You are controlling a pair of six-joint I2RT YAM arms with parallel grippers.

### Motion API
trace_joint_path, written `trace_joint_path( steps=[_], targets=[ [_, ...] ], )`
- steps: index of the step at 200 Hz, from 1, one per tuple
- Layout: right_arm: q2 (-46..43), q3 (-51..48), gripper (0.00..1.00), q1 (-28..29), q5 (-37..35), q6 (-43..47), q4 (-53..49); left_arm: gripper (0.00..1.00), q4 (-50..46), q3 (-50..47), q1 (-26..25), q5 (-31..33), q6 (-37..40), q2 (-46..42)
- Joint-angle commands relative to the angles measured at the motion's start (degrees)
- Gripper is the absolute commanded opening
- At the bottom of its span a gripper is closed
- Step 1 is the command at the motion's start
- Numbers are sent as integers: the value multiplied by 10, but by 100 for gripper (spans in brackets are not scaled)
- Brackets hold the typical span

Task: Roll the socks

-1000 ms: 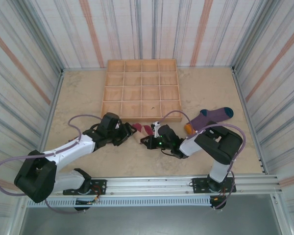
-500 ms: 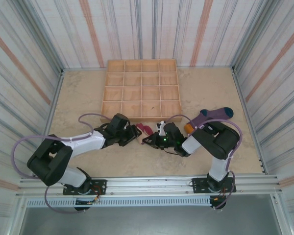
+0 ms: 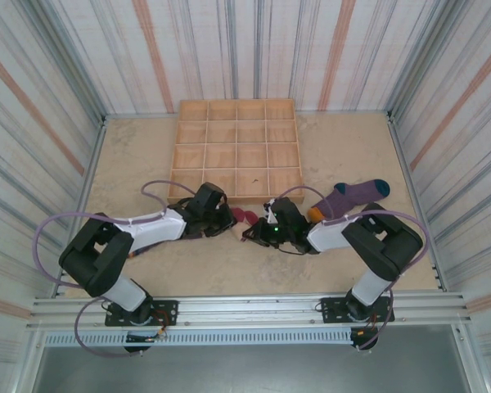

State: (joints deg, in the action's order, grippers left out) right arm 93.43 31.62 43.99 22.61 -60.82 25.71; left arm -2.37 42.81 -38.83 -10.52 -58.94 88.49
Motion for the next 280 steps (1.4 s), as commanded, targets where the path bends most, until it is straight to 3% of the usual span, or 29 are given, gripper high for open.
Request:
trace_joint_path(
  steps=[1, 29, 46, 93, 134, 183, 208, 236, 250, 280],
  targets=[
    [-53, 21, 32, 16, -80, 105, -234, 4, -60, 19, 9, 13, 5, 6],
    [-112, 77, 57, 67, -189, 202, -345, 4, -114, 38, 10, -9, 5, 2],
    [-129, 102, 68, 105, -261, 252, -382, 4, -138, 45, 9, -15, 4, -6],
    [-107, 139, 69, 222, -431, 369, -357, 6, -158, 35, 2, -37, -13, -23],
    [-48, 148, 66, 245, -452, 398, -282, 7, -141, 8, -9, -44, -35, -39],
    [34, 174, 58, 241, -446, 383, -254, 8, -135, 2, -15, -50, -39, -38],
    [53, 171, 39, 228, -430, 354, -254, 11, -131, -2, -15, -54, -38, -39],
    [52, 145, 18, 202, -382, 313, -245, 33, -125, -9, -14, -56, -33, -53],
    [45, 120, 10, 177, -324, 286, -228, 45, -117, -16, -8, -59, -31, -66],
    [24, 48, 2, 104, -197, 210, -156, 64, -84, -29, 6, -76, -5, -102]
  ],
)
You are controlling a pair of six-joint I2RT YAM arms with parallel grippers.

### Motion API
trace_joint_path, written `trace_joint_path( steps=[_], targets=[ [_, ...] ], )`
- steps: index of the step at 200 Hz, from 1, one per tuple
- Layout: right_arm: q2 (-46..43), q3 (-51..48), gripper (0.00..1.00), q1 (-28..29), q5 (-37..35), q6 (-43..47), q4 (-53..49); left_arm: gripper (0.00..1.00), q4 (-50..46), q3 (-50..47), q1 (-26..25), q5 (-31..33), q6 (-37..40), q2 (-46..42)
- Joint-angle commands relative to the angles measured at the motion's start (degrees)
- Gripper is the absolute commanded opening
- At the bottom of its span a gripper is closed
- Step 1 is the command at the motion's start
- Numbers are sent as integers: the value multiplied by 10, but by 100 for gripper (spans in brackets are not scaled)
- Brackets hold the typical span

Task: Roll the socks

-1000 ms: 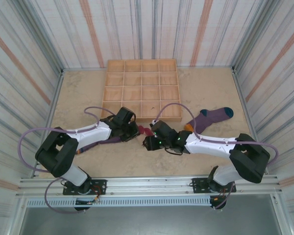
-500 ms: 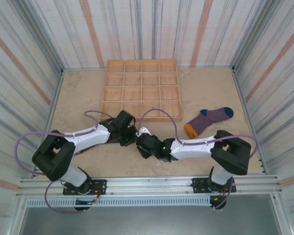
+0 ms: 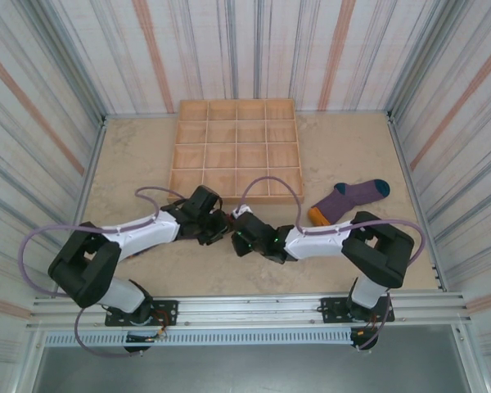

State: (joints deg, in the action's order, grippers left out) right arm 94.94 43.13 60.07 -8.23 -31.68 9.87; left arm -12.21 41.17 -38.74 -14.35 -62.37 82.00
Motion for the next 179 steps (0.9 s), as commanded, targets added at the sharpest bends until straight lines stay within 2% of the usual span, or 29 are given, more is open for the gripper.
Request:
trace_joint_path(
  steps=[1, 29, 53, 86, 107, 160, 179],
  targets=[
    [9, -69, 2, -59, 117, -84, 4, 65, 15, -12, 5, -37, 31, -38],
    [16, -113, 0, -133, 233, -155, 67, 70, 40, -11, 8, -55, 67, -47],
    [29, -131, 0, -180, 303, -209, 100, 70, 77, -17, 9, -71, 80, -26],
    [68, -154, 0, -236, 402, -290, 173, 69, 122, -12, 8, -58, 97, 8],
    [78, -166, 0, -258, 423, -317, 191, 68, 121, 10, 5, -46, 114, 36],
    [61, -169, 0, -288, 433, -349, 129, 65, 146, 47, -6, -21, 120, 111],
    [58, -164, 0, -292, 430, -349, 108, 61, 153, 60, -9, -22, 118, 136]
  ],
)
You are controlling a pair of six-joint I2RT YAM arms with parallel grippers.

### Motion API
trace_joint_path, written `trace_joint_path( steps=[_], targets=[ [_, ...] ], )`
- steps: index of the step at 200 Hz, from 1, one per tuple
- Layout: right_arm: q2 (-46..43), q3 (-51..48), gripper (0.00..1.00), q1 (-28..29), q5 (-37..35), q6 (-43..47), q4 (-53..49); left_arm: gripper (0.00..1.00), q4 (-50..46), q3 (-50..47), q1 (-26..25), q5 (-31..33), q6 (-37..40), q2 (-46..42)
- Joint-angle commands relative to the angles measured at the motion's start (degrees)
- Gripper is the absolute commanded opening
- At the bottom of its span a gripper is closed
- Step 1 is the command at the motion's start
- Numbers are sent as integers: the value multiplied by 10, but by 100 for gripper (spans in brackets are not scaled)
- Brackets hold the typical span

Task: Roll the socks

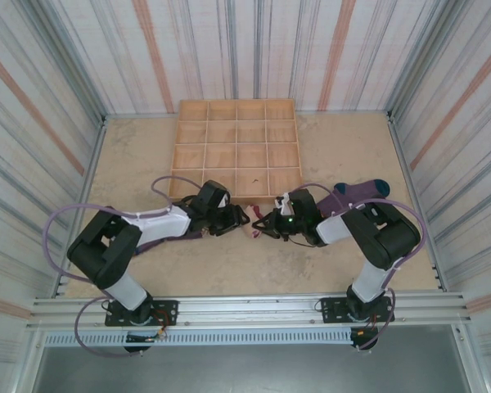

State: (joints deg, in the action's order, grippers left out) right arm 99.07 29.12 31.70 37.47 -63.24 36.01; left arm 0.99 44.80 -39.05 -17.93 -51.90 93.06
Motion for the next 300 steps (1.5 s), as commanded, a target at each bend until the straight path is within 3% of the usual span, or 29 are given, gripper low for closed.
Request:
trace_joint_path(
  steps=[1, 38, 69, 98, 130, 170, 201, 212, 249, 300],
  targets=[
    [17, -24, 0, -9, -27, -33, -153, 61, 22, 24, -6, 13, 14, 27],
    [14, -27, 0, -16, -29, -55, -164, 49, 35, 40, -21, 17, 7, 64],
    [-15, -29, 5, -16, -45, -50, -184, 34, 28, 53, -40, 22, -6, 89],
    [-53, -12, 15, -14, -67, 3, -251, 16, 5, 59, -48, 24, -11, 97],
    [-114, 24, 33, -3, -92, 69, -335, 0, -32, 65, -48, 14, 0, 92],
    [-166, 100, 62, 11, -113, 186, -455, 0, -84, 79, -47, -6, 49, 81],
    [-167, 158, 73, 18, -147, 281, -540, 0, -99, 88, -42, -33, 76, 85],
    [-161, 174, 83, 18, -160, 308, -564, 0, -99, 88, -39, -40, 82, 87],
    [-128, 189, 84, 14, -173, 355, -578, 0, -99, 87, -35, -45, 91, 89],
    [-78, 158, 81, 12, -143, 343, -496, 0, -99, 91, -33, -44, 95, 96]
  ],
)
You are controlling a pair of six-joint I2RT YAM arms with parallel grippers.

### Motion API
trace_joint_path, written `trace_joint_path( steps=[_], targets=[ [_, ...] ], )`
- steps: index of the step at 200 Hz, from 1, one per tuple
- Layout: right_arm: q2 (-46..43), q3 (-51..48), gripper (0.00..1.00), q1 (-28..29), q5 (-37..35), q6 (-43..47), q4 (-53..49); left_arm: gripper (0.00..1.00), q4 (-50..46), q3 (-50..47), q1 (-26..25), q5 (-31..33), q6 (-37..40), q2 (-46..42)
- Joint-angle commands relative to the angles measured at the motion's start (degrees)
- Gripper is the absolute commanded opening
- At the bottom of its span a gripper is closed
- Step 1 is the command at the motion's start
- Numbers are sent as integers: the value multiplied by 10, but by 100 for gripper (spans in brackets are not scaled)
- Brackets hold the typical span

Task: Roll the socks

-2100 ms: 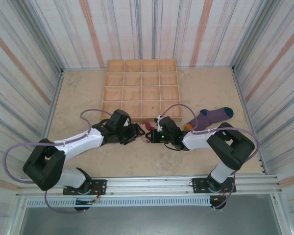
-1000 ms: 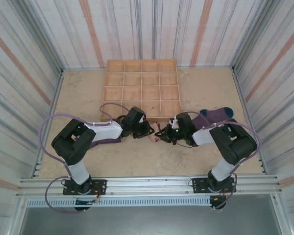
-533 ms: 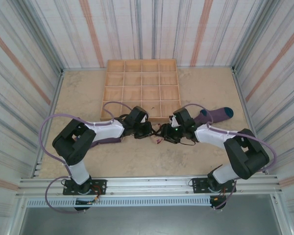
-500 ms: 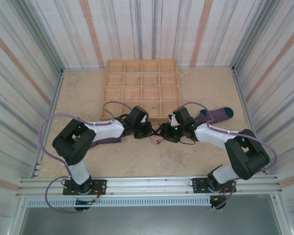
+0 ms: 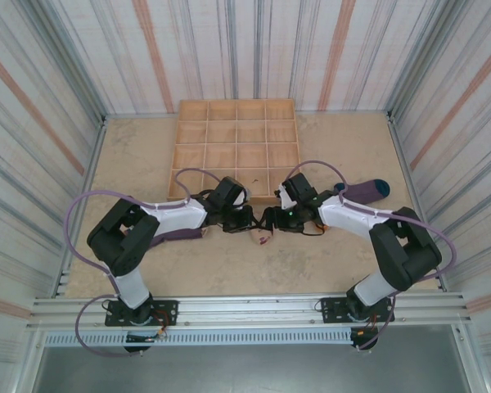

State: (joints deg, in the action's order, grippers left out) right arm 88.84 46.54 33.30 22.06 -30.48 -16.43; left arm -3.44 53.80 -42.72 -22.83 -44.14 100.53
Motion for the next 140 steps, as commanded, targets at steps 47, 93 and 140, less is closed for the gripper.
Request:
trace_joint_path(
  steps=[47, 93, 140],
  targets=[
    [66, -59, 68, 0, 49, -12, 130, 0, -44, 0, 3, 3, 15, 35],
    [101, -106, 39, 2, 66, -28, 204, 3, -30, -4, 4, 3, 3, 35],
    [66, -126, 8, 1, 52, -33, 196, 36, -31, -3, 6, -2, -4, 22]
  ],
)
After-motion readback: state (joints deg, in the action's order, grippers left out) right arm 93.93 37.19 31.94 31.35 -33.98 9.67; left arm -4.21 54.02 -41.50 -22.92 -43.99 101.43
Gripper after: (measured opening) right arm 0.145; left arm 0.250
